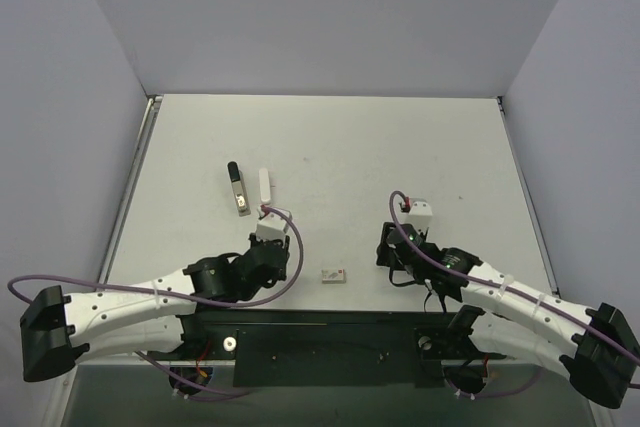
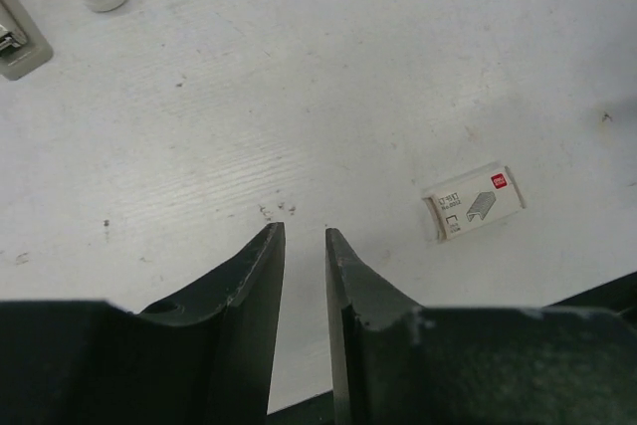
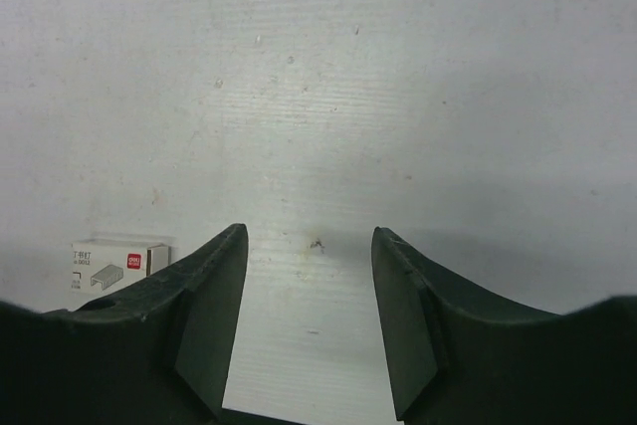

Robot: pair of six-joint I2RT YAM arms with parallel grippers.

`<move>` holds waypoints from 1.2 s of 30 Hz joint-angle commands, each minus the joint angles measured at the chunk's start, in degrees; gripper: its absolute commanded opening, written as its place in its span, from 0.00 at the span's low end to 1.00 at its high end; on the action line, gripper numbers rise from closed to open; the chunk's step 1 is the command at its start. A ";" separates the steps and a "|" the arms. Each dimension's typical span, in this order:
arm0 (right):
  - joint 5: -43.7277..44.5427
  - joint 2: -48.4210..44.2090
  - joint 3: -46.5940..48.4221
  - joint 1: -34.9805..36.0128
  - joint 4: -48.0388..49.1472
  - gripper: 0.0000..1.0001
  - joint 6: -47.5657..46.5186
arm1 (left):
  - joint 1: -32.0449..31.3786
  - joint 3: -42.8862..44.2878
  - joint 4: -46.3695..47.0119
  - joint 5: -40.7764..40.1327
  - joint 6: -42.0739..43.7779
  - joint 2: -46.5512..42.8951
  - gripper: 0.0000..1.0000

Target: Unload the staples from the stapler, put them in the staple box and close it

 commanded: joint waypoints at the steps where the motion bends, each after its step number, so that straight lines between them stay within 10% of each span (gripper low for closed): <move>1: 3.49 -3.74 0.52 -1.72 -4.25 0.51 -3.21 | -0.06 0.95 -3.40 -6.31 3.20 -4.04 0.39; 8: 4.37 -7.00 4.03 -3.66 -7.23 0.61 -6.02 | 0.03 4.81 -5.51 -9.57 7.25 -5.46 0.68; 11: 5.33 -6.47 5.88 -4.01 -8.21 0.80 -6.64 | 0.03 6.22 -5.87 -9.66 8.04 -5.72 0.78; 18: 6.04 -4.45 10.54 -4.54 -10.41 0.85 -8.65 | 0.03 8.24 -5.61 -9.92 8.75 -6.33 0.83; 19: 6.13 -4.36 11.24 -4.71 -10.49 0.98 -9.01 | 0.03 8.33 -5.60 -9.92 9.01 -6.42 0.84; 36: 13.41 1.88 25.65 -5.42 -17.61 1.00 -9.72 | 0.03 13.96 -4.99 -10.10 10.07 -4.05 0.89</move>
